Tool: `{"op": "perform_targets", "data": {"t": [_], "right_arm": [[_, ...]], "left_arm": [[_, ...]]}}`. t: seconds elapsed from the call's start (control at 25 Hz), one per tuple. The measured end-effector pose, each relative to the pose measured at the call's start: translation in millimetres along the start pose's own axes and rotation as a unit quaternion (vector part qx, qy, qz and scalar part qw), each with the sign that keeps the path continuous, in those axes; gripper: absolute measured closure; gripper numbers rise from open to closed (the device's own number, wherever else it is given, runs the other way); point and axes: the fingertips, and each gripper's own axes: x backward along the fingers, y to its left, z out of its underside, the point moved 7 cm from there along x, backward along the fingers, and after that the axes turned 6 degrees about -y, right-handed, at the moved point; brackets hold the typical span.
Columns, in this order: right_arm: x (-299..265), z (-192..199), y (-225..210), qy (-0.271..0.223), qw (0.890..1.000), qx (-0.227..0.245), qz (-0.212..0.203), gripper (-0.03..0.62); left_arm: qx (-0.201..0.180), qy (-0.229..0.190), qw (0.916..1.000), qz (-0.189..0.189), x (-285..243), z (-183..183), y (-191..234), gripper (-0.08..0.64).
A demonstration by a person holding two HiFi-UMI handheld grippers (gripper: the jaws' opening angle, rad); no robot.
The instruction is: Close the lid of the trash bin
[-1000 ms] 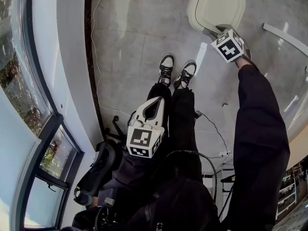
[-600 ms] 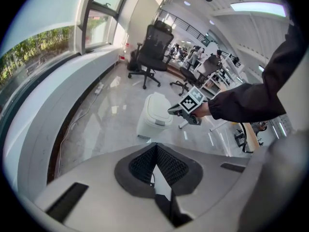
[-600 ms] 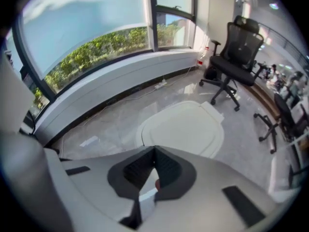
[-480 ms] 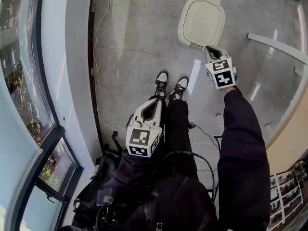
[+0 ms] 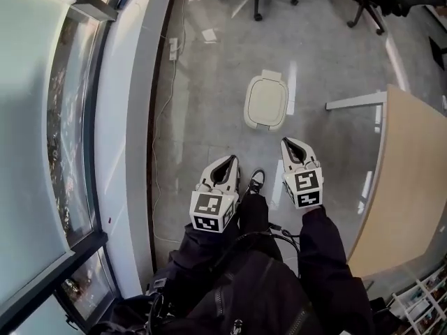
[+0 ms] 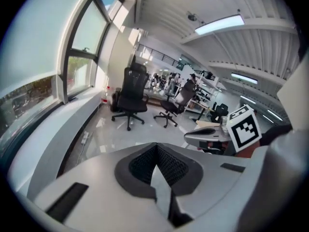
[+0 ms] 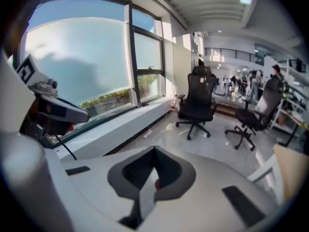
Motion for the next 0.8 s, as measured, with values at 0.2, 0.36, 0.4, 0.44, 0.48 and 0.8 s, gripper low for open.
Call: {"op": "perform_targets", "data": {"t": [0.2, 0.36, 0.4, 0.44, 0.48, 0.8], "right_arm": [[93, -81, 21, -0.103, 0.994, 0.001, 0.038, 0.586], [149, -124, 27, -0.177, 0.981, -0.03, 0.077, 0.586], [160, -132, 28, -0.191, 0.977, -0.036, 0.083, 0.586], [171, -139, 29, -0.205, 0.974, -0.04, 0.089, 0.586], [182, -146, 30, -0.217, 0.971, -0.042, 0.093, 0.586], [244, -193, 37, -0.287, 0.95, -0.019, 0.117, 0.586]], "left_arm": [[-0.033, -0.068, 0.9969, 0.019, 35, -81, -35, 0.558], [-0.059, -0.123, 0.9903, 0.027, 64, -137, -56, 0.558], [-0.066, -0.131, 0.9887, 0.033, 71, -147, -62, 0.558], [-0.071, -0.137, 0.9873, 0.04, 77, -155, -70, 0.558], [-0.074, -0.141, 0.9861, 0.049, 83, -162, -78, 0.558], [-0.113, -0.186, 0.9731, 0.076, 120, -201, -118, 0.558]]}}
